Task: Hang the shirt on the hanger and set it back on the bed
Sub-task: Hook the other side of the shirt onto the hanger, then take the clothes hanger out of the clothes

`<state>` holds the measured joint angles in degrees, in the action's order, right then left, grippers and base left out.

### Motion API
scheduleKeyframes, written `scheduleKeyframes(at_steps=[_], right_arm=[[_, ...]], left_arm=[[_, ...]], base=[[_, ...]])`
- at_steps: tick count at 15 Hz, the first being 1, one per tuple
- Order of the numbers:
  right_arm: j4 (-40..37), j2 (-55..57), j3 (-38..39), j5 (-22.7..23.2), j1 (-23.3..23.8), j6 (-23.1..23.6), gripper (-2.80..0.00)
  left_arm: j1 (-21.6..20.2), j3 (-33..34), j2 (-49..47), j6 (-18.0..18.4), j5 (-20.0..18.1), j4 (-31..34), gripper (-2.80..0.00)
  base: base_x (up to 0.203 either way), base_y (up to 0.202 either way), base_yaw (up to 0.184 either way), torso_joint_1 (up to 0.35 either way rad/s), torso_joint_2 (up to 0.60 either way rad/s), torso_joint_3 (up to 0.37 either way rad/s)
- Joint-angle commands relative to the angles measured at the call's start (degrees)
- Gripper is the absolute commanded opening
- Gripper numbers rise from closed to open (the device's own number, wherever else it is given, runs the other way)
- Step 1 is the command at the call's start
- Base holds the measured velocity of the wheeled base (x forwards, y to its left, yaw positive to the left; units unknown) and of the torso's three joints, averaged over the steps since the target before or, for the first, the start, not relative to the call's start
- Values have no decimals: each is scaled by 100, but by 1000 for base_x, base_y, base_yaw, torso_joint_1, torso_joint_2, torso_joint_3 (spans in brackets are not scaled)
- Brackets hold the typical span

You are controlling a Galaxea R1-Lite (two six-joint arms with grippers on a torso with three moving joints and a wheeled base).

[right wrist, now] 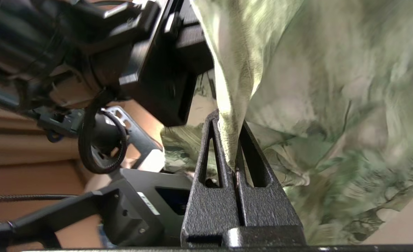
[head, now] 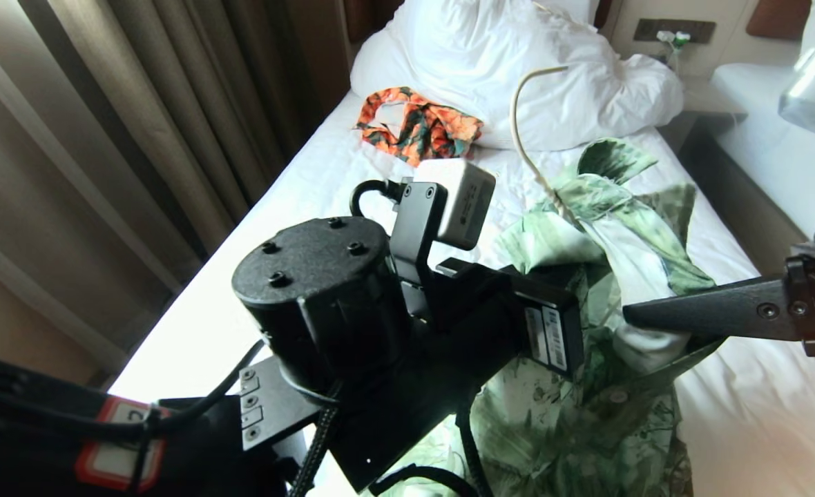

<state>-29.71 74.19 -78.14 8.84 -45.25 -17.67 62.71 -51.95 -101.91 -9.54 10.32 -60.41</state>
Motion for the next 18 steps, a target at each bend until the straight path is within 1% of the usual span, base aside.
scheduleKeyframes(at_steps=[1, 3, 5, 6, 7, 13, 16, 17, 18], right_arm=[[-5, -109, -8, 21, -1, 227, -280], [9, -159, -1, 15, -7, 416, -280], [9, -240, 24, 17, -7, 453, -280], [8, -280, 27, 22, -15, 457, -47], [1, -309, 27, 31, -27, 480, 0], [-13, -651, -79, 74, -28, 519, 0], [-17, -806, -669, 72, -21, 502, 0], [-17, -815, -898, 74, -25, 512, -280], [-30, -788, -1084, 74, -26, 517, -280]], left_arm=[[8, -37, -138, -156, 5, -158, -280], [14, -67, -106, -189, 6, -274, -280], [22, -96, -27, -189, 6, -396, -280], [33, -103, 37, -189, 5, -405, -280], [44, -130, 93, -197, 10, -410, -280], [49, -149, 400, -189, 32, -551, -280], [58, -149, 356, -171, 23, -542, -280], [111, -149, 328, -171, 23, -534, -280], [137, -149, 294, -171, 23, -533, -280]], base=[[0, 0, 0, 0, 0, 0], [0, 0, 0, 0, 0, 0], [0, 0, 0, 0, 0, 0], [0, 0, 0, 0, 0, 0], [0, 0, 0, 0, 0, 0], [0, 0, 0, 0, 0, 0], [0, 0, 0, 0, 0, 0], [0, 0, 0, 0, 0, 0], [0, 0, 0, 0, 0, 0]])
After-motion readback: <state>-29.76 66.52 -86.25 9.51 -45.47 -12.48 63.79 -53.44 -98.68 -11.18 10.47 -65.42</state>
